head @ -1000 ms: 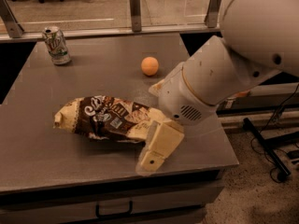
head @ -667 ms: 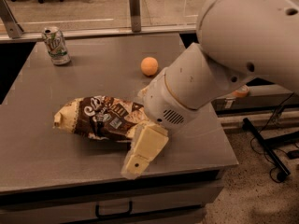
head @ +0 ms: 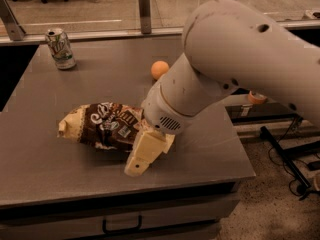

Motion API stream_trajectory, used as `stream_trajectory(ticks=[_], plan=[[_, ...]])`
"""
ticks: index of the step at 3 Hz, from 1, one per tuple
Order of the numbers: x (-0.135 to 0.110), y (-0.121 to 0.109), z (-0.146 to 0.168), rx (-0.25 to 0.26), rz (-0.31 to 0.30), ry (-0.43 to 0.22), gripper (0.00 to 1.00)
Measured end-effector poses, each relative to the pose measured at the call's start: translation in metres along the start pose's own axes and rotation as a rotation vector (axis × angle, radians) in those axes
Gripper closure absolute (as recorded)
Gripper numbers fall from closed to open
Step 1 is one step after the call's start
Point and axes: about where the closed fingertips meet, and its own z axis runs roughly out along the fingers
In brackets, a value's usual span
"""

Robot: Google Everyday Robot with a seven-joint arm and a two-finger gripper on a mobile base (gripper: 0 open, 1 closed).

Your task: Move brown chip bag near 7up can

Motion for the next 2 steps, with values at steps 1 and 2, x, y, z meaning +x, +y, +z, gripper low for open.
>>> stream_trajectory(ticks=[1,2], plan=[[0.0060,-0.0161,0.0066,0.031,-0.024,0.026,0.42],[-0.0016,-0.0235,0.0151,0.020,-0.039,-0.001,0.65]])
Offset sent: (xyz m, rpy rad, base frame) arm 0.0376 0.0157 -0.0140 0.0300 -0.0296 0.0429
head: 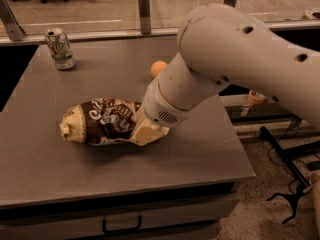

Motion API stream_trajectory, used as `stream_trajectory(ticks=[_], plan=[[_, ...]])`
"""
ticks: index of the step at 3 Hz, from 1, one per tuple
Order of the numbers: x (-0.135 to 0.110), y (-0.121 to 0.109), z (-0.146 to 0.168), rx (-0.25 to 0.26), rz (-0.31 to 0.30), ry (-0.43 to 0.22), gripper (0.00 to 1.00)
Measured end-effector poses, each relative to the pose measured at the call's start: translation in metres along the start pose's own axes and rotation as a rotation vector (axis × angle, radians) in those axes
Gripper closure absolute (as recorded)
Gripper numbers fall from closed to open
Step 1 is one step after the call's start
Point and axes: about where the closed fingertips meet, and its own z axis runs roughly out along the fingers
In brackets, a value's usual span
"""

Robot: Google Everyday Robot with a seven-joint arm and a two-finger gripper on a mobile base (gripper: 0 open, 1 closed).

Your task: Move brown chip bag near 7up can

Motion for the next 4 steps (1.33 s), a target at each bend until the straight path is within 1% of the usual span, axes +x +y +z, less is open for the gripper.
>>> stream_trajectory(ticks=[1,2,3,4], plan=[[-0.023,0.001,0.010,-0.033,-0.070,-0.035,0.87],[-0.049,-0.015,0.009,-0.036,-0.091,-0.091,1.00],[-0.084,-0.055,-0.017,0.037,-0.114,-0.153,1.00],[-0.118,-0.102,-0.044,0.143,-0.166,-0.181,1.00]])
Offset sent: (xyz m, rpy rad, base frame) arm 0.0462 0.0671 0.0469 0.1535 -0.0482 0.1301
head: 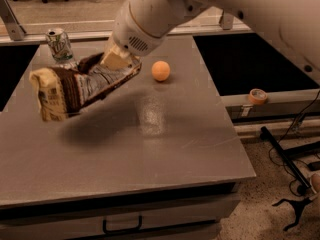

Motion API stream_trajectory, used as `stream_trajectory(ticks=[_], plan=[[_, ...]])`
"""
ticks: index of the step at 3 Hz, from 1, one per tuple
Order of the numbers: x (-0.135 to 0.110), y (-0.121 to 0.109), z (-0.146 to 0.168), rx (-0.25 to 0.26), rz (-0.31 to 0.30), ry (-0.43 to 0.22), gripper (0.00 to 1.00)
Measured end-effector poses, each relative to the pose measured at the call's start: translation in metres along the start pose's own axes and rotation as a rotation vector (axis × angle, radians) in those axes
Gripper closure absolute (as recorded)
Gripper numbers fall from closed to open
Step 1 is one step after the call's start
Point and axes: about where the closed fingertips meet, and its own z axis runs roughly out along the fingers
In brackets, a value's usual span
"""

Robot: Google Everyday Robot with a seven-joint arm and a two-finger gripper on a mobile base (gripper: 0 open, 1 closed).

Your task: Move brown chip bag near 7up can

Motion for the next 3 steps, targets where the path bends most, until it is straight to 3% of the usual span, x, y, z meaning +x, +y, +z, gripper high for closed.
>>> stream_trajectory(ticks=[2,3], plan=[[-0.025,-0.085,0.011,0.083,-0.113,-0.018,1.00],[-0.028,-0.119,0.028,0.088,-0.149,-0.015,1.00]])
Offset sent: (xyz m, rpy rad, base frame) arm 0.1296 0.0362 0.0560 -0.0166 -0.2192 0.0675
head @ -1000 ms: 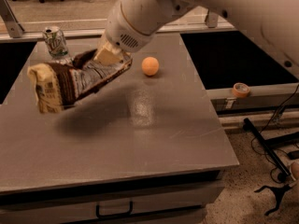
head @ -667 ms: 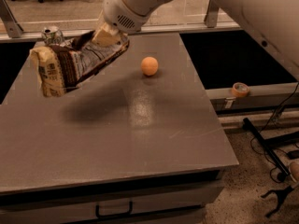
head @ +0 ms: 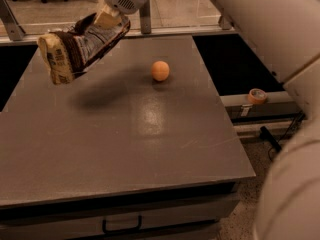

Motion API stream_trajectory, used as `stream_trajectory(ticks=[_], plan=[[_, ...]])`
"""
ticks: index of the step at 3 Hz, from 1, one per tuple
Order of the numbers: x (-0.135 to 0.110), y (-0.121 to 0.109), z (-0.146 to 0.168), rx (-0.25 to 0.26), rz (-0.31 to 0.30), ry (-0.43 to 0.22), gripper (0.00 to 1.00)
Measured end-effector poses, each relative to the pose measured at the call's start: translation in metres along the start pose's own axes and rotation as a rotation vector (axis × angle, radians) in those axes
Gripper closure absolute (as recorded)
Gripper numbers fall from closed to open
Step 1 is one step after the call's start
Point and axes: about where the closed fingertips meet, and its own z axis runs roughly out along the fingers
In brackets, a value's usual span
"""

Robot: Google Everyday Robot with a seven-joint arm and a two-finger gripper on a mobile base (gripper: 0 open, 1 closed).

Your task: Move brown chip bag near 7up can

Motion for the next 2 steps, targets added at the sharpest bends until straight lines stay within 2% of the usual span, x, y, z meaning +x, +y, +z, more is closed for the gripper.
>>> stream_trajectory(ticks=[1,2], plan=[[0.004,-0.020,0.024,-0.003,-0.039,0.026,0.82],[0.009,-0.031,0.041,-0.014,-0.066,0.036,0.59]])
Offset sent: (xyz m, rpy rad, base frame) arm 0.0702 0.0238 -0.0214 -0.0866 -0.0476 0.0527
